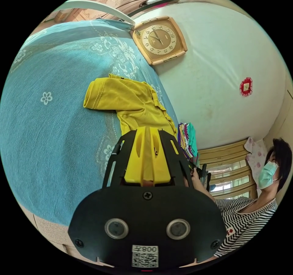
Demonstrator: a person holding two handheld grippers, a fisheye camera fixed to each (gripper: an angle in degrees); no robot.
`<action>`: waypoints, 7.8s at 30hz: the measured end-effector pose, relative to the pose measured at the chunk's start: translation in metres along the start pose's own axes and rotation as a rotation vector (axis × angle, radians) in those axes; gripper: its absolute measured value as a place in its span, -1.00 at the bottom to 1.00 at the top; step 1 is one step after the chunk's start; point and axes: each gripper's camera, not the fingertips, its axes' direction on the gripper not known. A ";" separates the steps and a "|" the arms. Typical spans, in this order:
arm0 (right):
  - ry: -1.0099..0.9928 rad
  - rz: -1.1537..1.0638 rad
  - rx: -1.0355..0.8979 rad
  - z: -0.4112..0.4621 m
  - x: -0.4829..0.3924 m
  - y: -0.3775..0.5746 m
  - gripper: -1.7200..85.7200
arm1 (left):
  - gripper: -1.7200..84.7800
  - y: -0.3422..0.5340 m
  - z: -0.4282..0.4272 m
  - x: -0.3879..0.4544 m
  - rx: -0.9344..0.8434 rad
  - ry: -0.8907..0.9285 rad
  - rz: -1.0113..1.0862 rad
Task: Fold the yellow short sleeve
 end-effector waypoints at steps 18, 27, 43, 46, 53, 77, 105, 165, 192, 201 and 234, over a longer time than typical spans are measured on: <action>0.250 -0.839 -0.099 0.122 -0.263 0.017 -0.81 | -0.90 -0.058 0.103 0.024 -0.154 0.087 0.131; 0.493 -0.795 0.015 0.103 -0.254 -0.019 -0.95 | -0.90 -0.069 0.124 0.006 -0.138 0.112 0.097; 0.239 -0.568 0.068 0.072 -0.243 -0.077 -0.82 | -0.87 -0.115 0.194 0.005 -0.112 0.088 0.138; 0.257 -0.709 0.046 0.100 -0.282 -0.066 -0.81 | -0.84 -0.130 0.212 0.008 -0.104 0.056 0.154; 0.225 -0.876 -0.039 0.152 -0.334 -0.078 -0.78 | -0.77 -0.182 0.258 0.030 -0.081 -0.256 0.303; 0.192 -0.779 0.040 0.129 -0.333 -0.186 -0.95 | -0.90 -0.267 0.429 0.077 0.029 -0.529 0.475; -0.036 -0.778 -0.130 0.164 -0.312 -0.220 -0.96 | -0.95 -0.277 0.746 0.060 -0.230 -0.567 0.641; 0.085 -0.155 0.049 0.051 0.103 -0.039 -0.90 | -0.88 0.020 1.115 0.205 -0.569 -0.273 1.187; -0.402 -0.662 -0.104 0.232 -0.189 0.022 -0.82 | -0.76 -0.014 0.378 -0.109 0.142 -0.523 0.053; -0.384 -0.838 -0.188 0.320 -0.287 0.055 -0.82 | -0.91 0.009 0.381 -0.022 -0.019 -0.329 0.425; -0.630 -1.031 -0.163 0.617 -0.595 0.016 -0.94 | -0.93 0.035 0.123 0.050 0.074 -0.450 0.487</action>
